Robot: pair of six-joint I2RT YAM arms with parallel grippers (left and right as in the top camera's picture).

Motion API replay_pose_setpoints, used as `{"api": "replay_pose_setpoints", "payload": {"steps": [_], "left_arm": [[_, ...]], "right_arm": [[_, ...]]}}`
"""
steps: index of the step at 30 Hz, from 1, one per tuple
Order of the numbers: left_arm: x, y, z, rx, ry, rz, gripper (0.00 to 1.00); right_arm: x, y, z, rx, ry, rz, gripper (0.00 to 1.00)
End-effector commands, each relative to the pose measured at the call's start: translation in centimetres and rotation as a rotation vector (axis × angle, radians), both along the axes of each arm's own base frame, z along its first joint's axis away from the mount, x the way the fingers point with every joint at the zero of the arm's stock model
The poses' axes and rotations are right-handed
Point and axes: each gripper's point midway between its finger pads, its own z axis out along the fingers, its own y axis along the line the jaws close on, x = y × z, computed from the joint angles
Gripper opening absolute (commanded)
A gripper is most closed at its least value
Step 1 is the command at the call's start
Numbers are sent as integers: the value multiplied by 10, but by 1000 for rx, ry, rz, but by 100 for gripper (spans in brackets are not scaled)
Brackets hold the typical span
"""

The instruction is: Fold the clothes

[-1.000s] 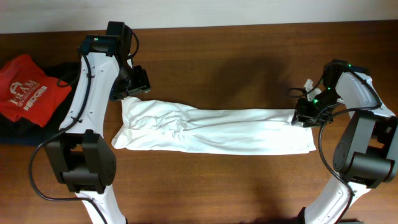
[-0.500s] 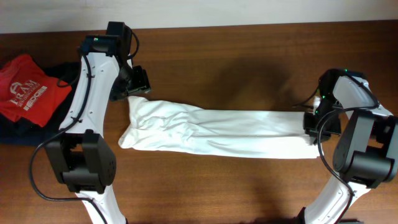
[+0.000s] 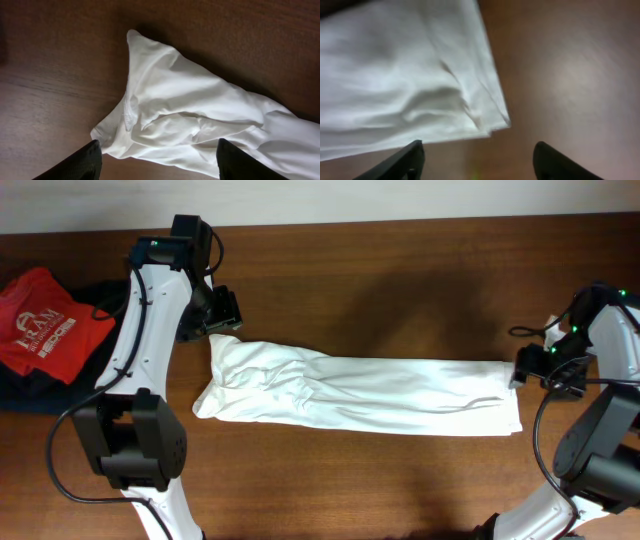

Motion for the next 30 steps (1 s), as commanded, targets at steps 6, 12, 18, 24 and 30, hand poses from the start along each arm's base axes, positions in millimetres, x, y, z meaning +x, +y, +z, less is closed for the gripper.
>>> {"api": "replay_pose_setpoints", "payload": {"steps": [6, 12, 18, 24, 30], "left_arm": [[3, 1, 5, 9, -23, 0, 73], [4, 0, 5, 7, -30, -2, 73], [4, 0, 5, 7, -31, -2, 73], [4, 0, 5, 8, -30, -3, 74], [4, 0, 5, 7, -30, -3, 74]], "right_arm": [[4, 14, -44, 61, -70, 160, 84], [-4, 18, -77, 49, -88, 148, 84], [0, 30, -82, 69, -103, 127, 13], [26, -2, -45, -39, -132, 119, 4], [60, 24, 10, 10, -194, 171, 4]]}}
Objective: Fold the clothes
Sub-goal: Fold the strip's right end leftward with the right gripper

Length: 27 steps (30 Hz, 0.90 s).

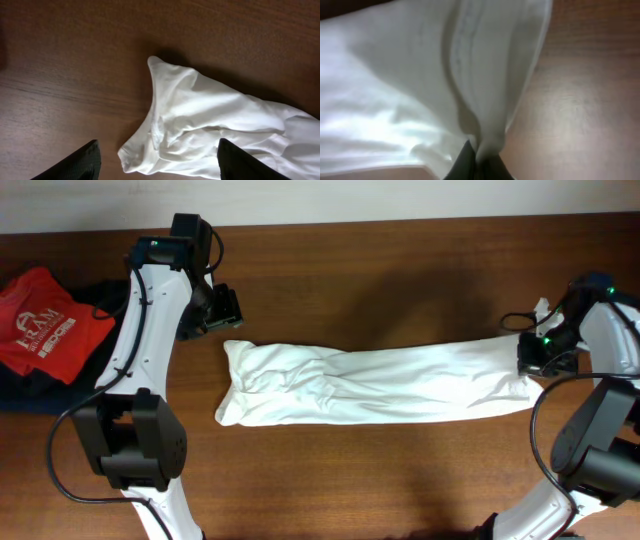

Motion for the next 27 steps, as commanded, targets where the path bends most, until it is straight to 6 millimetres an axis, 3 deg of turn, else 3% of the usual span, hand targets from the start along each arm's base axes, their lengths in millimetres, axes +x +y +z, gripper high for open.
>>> {"api": "replay_pose_setpoints", "payload": {"steps": [1, 2, 5, 11, 14, 23, 24, 26, 27], "left_arm": [[0, 0, 5, 9, -13, -3, 74], [0, 0, 5, 9, -13, -3, 74], [0, 0, 4, 6, -12, -3, 74], [0, 0, 4, 6, -11, -4, 74], [-3, 0, 3, 7, 0, -4, 74], [-3, 0, 3, 7, 0, -4, 74], [-3, 0, 3, 7, -1, -4, 74], [-3, 0, 3, 7, 2, -4, 74], [-3, 0, 3, 7, 2, -4, 74]], "right_arm": [[19, 43, 15, 68, -39, 77, 4], [21, 59, 15, 75, -30, 104, 4], [29, 134, 19, 179, -41, 209, 4], [16, 218, 15, 186, 3, 392, 4], [8, 241, 9, 183, 33, 425, 4], [2, 269, 2, 183, 37, 503, 4], [3, 273, 2, 184, 27, 514, 17], [2, 286, 4, 222, 14, 533, 59], [5, 290, 5, 240, 0, 534, 61]]}}
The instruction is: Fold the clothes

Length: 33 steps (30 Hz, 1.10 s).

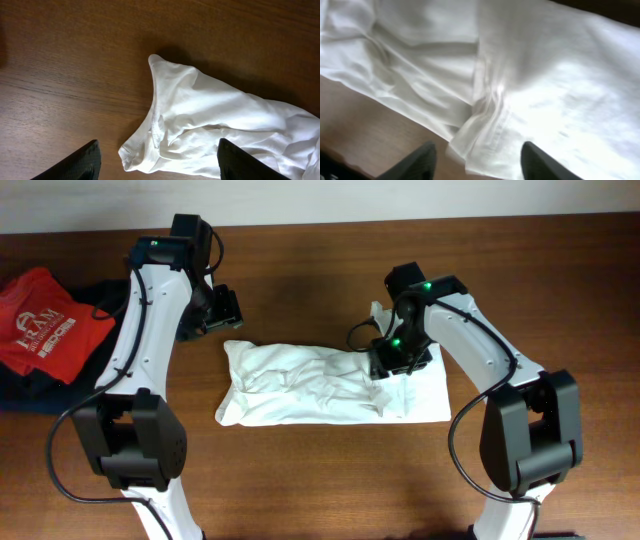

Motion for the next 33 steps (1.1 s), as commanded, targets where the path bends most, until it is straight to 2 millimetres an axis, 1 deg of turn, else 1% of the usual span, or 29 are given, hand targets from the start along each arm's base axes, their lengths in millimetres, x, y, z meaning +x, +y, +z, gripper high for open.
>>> {"api": "replay_pose_setpoints", "payload": {"steps": [1, 2, 3, 4, 5, 6, 7, 8, 9, 11, 13, 14, 15, 16, 17, 19, 21, 22, 23, 25, 26, 27, 28, 30, 31, 32, 33], "left_arm": [[-2, 0, 4, 7, -5, -3, 74], [-2, 0, 4, 7, -5, -3, 74], [-2, 0, 4, 7, -3, -3, 74], [-4, 0, 3, 8, 4, -4, 74], [-7, 1, 0, 14, 19, -14, 79], [-14, 2, -6, 18, 48, -25, 82], [-18, 3, -10, 19, 66, -25, 84], [-28, 4, -23, 24, 110, -65, 87], [-33, 4, -29, 26, 130, -101, 92], [-45, 3, -50, 11, 181, -194, 94], [-53, -24, -68, -145, 181, -314, 95], [-58, -29, -79, -179, 185, -316, 94], [-64, -32, -93, -200, 197, -314, 94], [-67, -32, -98, -204, 203, -313, 93], [-75, -31, -113, -204, 216, -300, 93], [-79, -31, -130, -204, 207, -301, 89], [-77, -32, -145, -207, 172, -306, 89], [-79, -37, -151, -237, 160, -308, 76], [-81, -40, -152, -254, 165, -307, 69], [-82, -40, -153, -257, 164, -307, 29], [-80, -39, -153, -255, 156, -307, 16], [-77, -36, -154, -235, 148, -304, 8], [-75, -29, -153, -213, 147, -295, 3], [-68, -1, -147, -123, 157, -213, 0], [-59, 18, -137, -80, 152, -164, 0], [-45, 47, -119, -17, 129, -91, 0], [-37, 67, -107, 36, 116, -41, 0]], "right_arm": [[4, 13, 3, 52, -9, 10, 61], [4, 12, 3, 48, -11, 9, 61], [5, 7, 1, 17, -18, 8, 60], [8, -6, -1, -44, -28, -1, 57], [9, -17, 2, -80, -23, -15, 57], [13, -38, 11, -152, -30, -64, 57], [16, -49, 16, -191, -38, -92, 57], [19, -75, 26, -269, -43, -170, 59], [19, -82, 28, -279, -38, -193, 60], [16, -98, 29, -282, -10, -243, 60], [16, -104, 29, -283, -4, -259, 60], [16, -105, 29, -283, -4, -260, 60], [16, -105, 29, -283, -4, -259, 61], [16, -105, 29, -283, -4, -259, 60], [16, -106, 29, -288, -5, -259, 61], [16, -106, 29, -291, -5, -260, 61], [15, -108, 29, -292, -1, -264, 61], [14, -109, 29, -294, 4, -264, 61], [13, -111, 29, -295, 9, -268, 61], [13, -116, 30, -296, 15, -281, 61], [12, -121, 30, -297, 22, -296, 61], [12, -129, 30, -298, 28, -317, 61], [12, -138, 30, -298, 33, -341, 61], [11, -160, 30, -321, 40, -381, 61], [10, -175, 30, -337, 43, -415, 61], [9, -187, 30, -345, 46, -442, 61], [8, -194, 30, -344, 50, -462, 62]]}}
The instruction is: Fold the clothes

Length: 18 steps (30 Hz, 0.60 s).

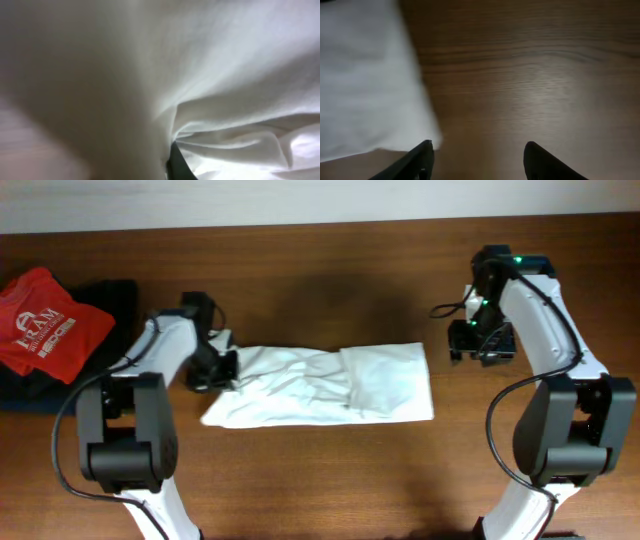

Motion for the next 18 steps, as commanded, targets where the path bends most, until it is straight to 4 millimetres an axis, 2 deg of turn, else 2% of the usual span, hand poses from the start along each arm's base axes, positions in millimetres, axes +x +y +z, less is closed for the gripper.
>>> {"api": "replay_pose_setpoints", "payload": {"steps": [1, 3, 4, 5, 6, 7, 9, 11, 12, 14, 16, 18], "left_arm": [[42, 89, 46, 250, -97, 179, 1], [61, 105, 86, 269, -157, 214, 0], [67, 101, 102, 267, -182, 208, 0], [73, 85, 121, 252, -206, 176, 0], [76, 69, 128, 230, -215, 145, 1], [77, 43, 131, 199, -222, 93, 1], [71, -28, 129, 166, -228, -67, 1], [63, -71, 128, 153, -236, -165, 1], [54, -101, 127, 145, -238, -223, 1], [36, -138, 123, 138, -230, -318, 2], [24, -161, 113, 140, -210, -379, 2], [14, -174, 95, 147, -161, -421, 2]], "right_arm": [[-1, -37, 10, -40, -25, -83, 62], [-3, -48, 10, -40, -24, -116, 62], [-3, -50, 10, -40, -23, -123, 62], [-3, -50, 10, -40, -24, -123, 62], [-3, -50, 10, -40, -24, -123, 62], [-3, -50, 10, -40, -24, -123, 62], [-3, -50, 10, -40, -24, -123, 62], [-3, -50, 10, -40, -24, -123, 62], [-3, -50, 10, -40, -23, -123, 62], [-3, -50, 10, -40, -23, -123, 62], [-4, -50, 10, -40, -19, -123, 62], [-5, -50, 10, -40, -16, -122, 62]]}}
